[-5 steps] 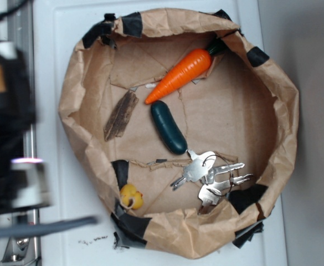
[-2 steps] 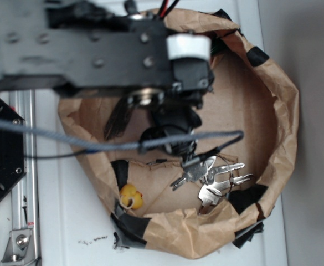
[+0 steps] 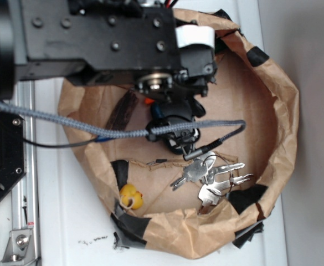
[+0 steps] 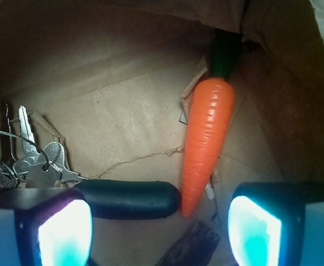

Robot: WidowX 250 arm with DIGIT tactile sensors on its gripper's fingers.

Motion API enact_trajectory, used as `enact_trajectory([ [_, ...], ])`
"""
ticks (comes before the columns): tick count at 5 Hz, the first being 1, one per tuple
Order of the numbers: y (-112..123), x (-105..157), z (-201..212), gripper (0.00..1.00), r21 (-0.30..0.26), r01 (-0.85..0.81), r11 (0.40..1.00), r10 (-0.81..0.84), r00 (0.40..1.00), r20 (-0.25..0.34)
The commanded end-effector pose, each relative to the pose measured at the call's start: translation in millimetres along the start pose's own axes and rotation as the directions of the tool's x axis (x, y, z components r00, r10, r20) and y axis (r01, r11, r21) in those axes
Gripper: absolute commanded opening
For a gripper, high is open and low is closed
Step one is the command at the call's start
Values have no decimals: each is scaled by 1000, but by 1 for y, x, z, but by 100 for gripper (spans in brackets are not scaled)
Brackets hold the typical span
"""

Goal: Grab the carrot.

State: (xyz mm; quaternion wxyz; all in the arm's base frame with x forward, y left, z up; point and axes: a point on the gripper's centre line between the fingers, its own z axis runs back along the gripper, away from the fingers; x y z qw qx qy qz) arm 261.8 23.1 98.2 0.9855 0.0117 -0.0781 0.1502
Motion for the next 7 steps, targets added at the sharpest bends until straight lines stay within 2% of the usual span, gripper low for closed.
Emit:
enact_trajectory([
  [1, 9, 8, -17, 100, 40, -95, 995, 88, 987, 136],
  [2, 11, 21, -44, 100, 73, -187, 980, 171, 969, 181],
  [3, 12, 31, -62, 100, 66, -227, 972, 212, 961, 176],
  [4, 15, 39, -70, 100, 104, -208, 973, 187, 965, 181],
  [5, 31, 46, -71, 100, 92, -117, 989, 102, 982, 157],
  [6, 32, 48, -55, 0, 39, 18, 999, -24, 989, 146],
  [7, 24, 47, -28, 0, 13, 201, 979, -202, 976, 85],
])
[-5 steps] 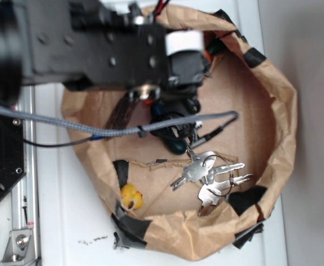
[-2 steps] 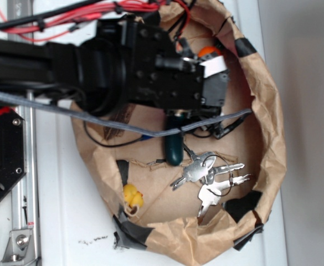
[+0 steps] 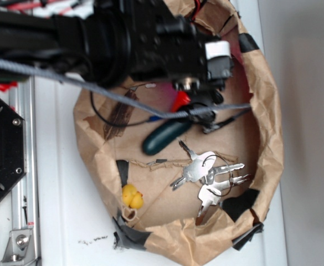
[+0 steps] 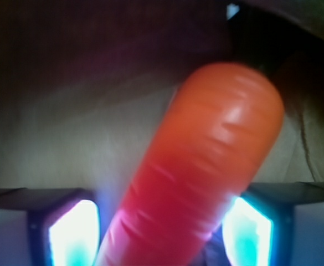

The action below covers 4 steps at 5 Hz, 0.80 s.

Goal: Grab the carrot.

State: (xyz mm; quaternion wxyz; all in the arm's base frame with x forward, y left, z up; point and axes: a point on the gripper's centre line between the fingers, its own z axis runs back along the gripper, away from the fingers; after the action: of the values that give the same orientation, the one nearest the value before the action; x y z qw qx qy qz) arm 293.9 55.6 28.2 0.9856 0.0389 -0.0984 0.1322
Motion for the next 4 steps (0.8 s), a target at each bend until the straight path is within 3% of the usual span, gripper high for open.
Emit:
enact_trajectory([
  [1, -3, 16, 80, 0, -67, 324, 944, -321, 946, 48],
  [2, -18, 9, 115, 0, -52, 427, 903, -423, 903, 81],
  [3, -30, 9, 123, 0, -28, 537, 843, -535, 843, 49],
  [4, -33, 23, 111, 0, -39, 639, 769, -638, 770, 22],
])
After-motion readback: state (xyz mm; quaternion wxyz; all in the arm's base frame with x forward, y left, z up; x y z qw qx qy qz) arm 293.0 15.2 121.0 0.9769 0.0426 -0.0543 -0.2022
